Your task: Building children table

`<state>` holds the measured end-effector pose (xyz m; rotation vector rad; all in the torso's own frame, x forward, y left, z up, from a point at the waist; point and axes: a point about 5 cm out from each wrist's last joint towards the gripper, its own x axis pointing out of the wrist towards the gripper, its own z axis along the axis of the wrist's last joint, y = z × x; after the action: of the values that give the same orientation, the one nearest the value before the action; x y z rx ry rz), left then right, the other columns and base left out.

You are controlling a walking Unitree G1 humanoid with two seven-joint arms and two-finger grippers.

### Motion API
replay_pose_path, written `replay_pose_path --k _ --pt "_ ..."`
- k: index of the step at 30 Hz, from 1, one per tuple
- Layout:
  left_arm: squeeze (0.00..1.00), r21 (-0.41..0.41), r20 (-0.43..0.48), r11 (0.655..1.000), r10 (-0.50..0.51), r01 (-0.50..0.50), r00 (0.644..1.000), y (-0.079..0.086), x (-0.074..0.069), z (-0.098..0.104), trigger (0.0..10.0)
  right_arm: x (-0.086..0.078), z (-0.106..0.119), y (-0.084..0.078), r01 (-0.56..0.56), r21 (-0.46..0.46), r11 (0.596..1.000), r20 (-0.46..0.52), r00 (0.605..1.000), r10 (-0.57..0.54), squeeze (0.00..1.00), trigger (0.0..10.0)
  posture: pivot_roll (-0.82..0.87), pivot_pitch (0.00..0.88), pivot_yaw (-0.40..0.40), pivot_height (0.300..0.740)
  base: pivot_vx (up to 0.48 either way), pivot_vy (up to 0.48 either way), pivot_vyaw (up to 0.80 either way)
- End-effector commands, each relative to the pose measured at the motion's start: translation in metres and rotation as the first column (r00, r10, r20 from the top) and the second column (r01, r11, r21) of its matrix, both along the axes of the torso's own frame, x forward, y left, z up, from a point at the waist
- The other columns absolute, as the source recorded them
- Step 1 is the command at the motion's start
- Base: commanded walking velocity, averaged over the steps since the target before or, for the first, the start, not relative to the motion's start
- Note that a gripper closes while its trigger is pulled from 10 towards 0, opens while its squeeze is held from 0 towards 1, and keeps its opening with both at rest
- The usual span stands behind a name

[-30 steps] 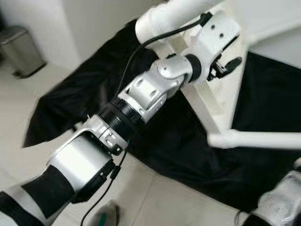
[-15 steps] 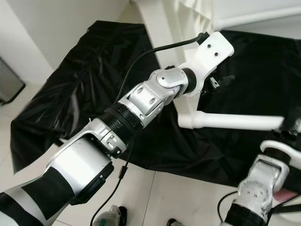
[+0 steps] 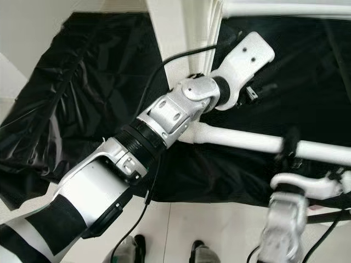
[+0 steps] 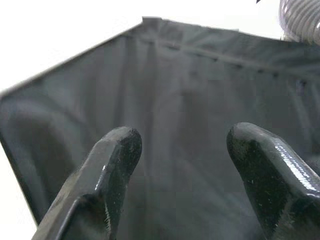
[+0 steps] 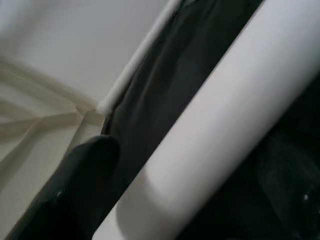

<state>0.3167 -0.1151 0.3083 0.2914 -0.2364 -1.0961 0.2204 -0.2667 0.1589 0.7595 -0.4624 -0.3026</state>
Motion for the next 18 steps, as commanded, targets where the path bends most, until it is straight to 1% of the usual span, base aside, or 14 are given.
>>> replay_pose_path --k 1,4,5,6,8,9,10,12,13,14,15,16,17,18 --pt "0.00 -0.012 -0.104 0.998 -0.057 0.056 0.993 -0.014 -0.012 -0.022 10.0 -0.015 -0.033 0.006 0.017 0.107 0.994 -0.150 0.989 0.000 1.00 10.0 0.09 0.261 0.147 0.740 0.000 0.000 0.00" --pt "0.00 -0.012 -0.102 0.997 -0.079 0.079 0.992 -0.016 -0.016 -0.023 10.0 -0.021 -0.034 0.007 0.026 0.111 0.993 -0.162 0.987 -0.008 1.00 10.0 0.09 0.264 0.151 0.740 0.000 0.000 0.00" --pt "0.00 -0.025 -0.095 0.990 -0.141 0.139 0.985 -0.018 -0.023 -0.023 10.0 -0.025 -0.034 0.008 0.034 0.111 0.993 -0.168 0.986 -0.015 1.00 10.0 0.09 0.266 0.156 0.740 0.000 0.000 0.00" --pt "0.00 -0.025 -0.095 0.990 -0.141 0.139 0.985 -0.018 -0.023 -0.023 10.0 -0.025 -0.034 0.008 0.034 0.111 0.993 -0.168 0.986 -0.015 1.00 10.0 0.09 0.266 0.156 0.740 0.000 0.000 0.00" --pt "0.00 -0.032 -0.105 0.969 -0.249 0.247 0.963 -0.020 -0.035 -0.025 10.0 -0.030 -0.032 0.006 0.048 0.106 0.993 -0.167 0.986 -0.030 1.00 10.0 0.08 0.268 0.162 0.740 0.000 0.000 0.00" --pt "0.00 -0.032 -0.105 0.969 -0.249 0.247 0.963 -0.020 -0.035 -0.025 10.0 -0.030 -0.032 0.006 0.048 0.106 0.993 -0.167 0.986 -0.030 1.00 10.0 0.08 0.268 0.162 0.740 0.000 0.000 0.00" --pt "0.00 -0.031 -0.105 0.953 -0.303 0.302 0.947 -0.021 -0.042 -0.027 10.0 -0.032 -0.031 0.005 0.054 0.106 0.993 -0.156 0.987 -0.037 1.00 10.0 0.08 0.269 0.164 0.740 0.000 0.000 0.00" --pt "0.00 -0.020 -0.099 0.928 -0.373 0.373 0.923 -0.020 -0.051 -0.030 10.0 -0.034 -0.028 0.001 0.072 0.104 0.992 -0.151 0.987 -0.056 1.00 10.0 0.08 0.270 0.164 0.740 0.000 0.000 0.00" --pt "0.00 -0.020 -0.099 0.928 -0.373 0.373 0.923 -0.020 -0.051 -0.030 10.0 -0.034 -0.028 0.001 0.072 0.104 0.992 -0.151 0.987 -0.056 1.00 10.0 0.08 0.270 0.164 0.740 0.000 0.000 0.00" --pt "0.00 -0.013 -0.106 0.910 -0.414 0.415 0.904 -0.019 -0.057 -0.032 10.0 -0.034 -0.027 -0.001 0.072 0.099 0.992 -0.145 0.988 -0.057 1.00 10.0 0.08 0.271 0.163 0.740 0.000 0.000 0.00" --pt "0.00 -0.013 -0.106 0.910 -0.414 0.415 0.904 -0.019 -0.057 -0.032 10.0 -0.034 -0.027 -0.001 0.072 0.099 0.992 -0.145 0.988 -0.057 1.00 10.0 0.08 0.271 0.163 0.740 0.000 0.000 0.00" --pt "0.00 0.009 -0.092 0.879 -0.475 0.477 0.875 -0.017 -0.064 -0.036 10.0 -0.034 -0.024 -0.002 0.068 0.091 0.994 -0.147 0.988 -0.054 1.00 10.0 0.08 0.271 0.162 0.740 0.000 0.000 0.00" --pt "0.00 0.050 -0.081 0.843 -0.531 0.536 0.843 -0.013 -0.072 -0.042 10.0 -0.033 -0.022 -0.003 0.066 0.082 0.994 -0.149 0.987 -0.053 1.00 10.0 0.08 0.272 0.160 0.740 0.000 0.000 0.00" --pt "0.00 0.050 -0.081 0.843 -0.531 0.536 0.843 -0.013 -0.072 -0.042 10.0 -0.033 -0.022 -0.003 0.066 0.082 0.994 -0.149 0.987 -0.053 1.00 10.0 0.08 0.272 0.160 0.740 0.000 0.000 0.00"
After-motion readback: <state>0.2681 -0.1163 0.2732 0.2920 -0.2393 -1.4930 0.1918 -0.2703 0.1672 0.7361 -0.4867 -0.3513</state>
